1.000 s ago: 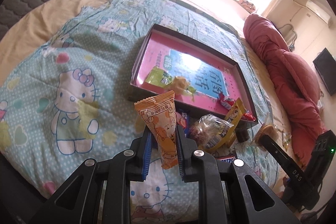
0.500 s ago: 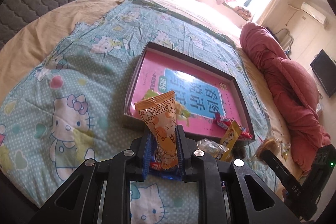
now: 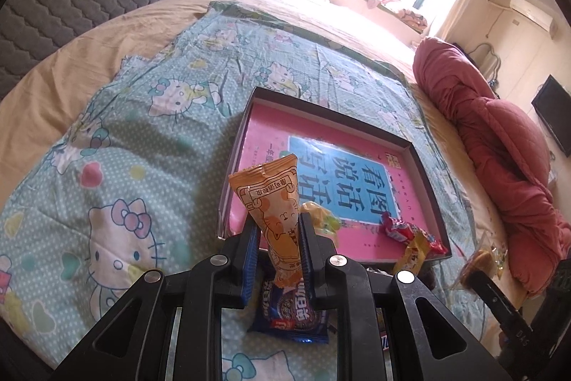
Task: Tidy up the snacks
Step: 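Carry the orange bread bag over the tray with left gripper while right gripper carries the cake bag there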
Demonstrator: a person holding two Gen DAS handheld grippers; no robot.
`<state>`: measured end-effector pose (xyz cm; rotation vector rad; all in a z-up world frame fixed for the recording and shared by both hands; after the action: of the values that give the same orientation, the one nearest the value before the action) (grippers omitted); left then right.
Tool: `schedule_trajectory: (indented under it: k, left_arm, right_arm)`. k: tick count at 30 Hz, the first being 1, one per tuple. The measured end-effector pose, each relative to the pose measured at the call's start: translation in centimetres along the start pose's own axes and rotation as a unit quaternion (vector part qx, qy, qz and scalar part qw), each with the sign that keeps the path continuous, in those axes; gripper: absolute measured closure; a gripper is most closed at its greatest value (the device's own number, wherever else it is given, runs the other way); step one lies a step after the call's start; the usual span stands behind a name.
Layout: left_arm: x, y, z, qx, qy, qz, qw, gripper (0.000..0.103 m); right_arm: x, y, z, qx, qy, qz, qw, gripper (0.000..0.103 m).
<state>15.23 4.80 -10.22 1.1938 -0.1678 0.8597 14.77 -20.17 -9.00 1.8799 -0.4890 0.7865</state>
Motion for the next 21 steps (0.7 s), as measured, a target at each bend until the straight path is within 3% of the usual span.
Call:
schedule_trajectory:
  k: [21]
  left_arm:
    - [0.3,-4.3,0.2,-0.003,-0.015,-0.033,0.9993,0.081]
  right_arm:
    - [0.6,-0.8,0.6,-0.032,0.002,-0.007,0.999,0.052]
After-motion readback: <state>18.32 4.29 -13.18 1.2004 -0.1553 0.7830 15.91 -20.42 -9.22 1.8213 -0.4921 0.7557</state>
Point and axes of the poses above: each gripper's, at about its wrist camera, not at the fingertips, and y roughly against the way its jaws point, z to its right, x to its top, the point moved 10 cm from there along -y, roughly the way its jaws point, and after that the axes turned 6 degrees about y, right-handed, at the moved point
